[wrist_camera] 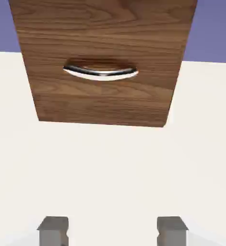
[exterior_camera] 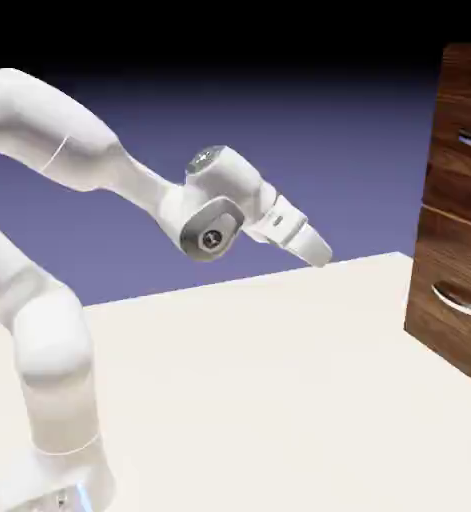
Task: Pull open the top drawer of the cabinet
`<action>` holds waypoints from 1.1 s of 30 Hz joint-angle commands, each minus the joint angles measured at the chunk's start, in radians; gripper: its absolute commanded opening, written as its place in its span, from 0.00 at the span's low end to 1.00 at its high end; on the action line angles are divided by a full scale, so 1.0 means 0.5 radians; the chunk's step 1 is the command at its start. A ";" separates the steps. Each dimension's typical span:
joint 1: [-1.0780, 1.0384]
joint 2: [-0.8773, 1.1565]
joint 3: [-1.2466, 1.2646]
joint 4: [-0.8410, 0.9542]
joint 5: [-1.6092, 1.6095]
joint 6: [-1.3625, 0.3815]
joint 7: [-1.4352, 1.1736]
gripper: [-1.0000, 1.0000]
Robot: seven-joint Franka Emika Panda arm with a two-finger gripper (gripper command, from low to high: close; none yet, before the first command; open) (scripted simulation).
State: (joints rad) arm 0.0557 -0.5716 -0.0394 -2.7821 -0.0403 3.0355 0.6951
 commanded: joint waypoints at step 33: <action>2.392 -0.085 -2.159 1.529 -2.204 -0.082 -2.511 0.50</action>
State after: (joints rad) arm 1.2517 -0.6140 -1.1188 -2.0176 -1.1424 2.9945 -0.5605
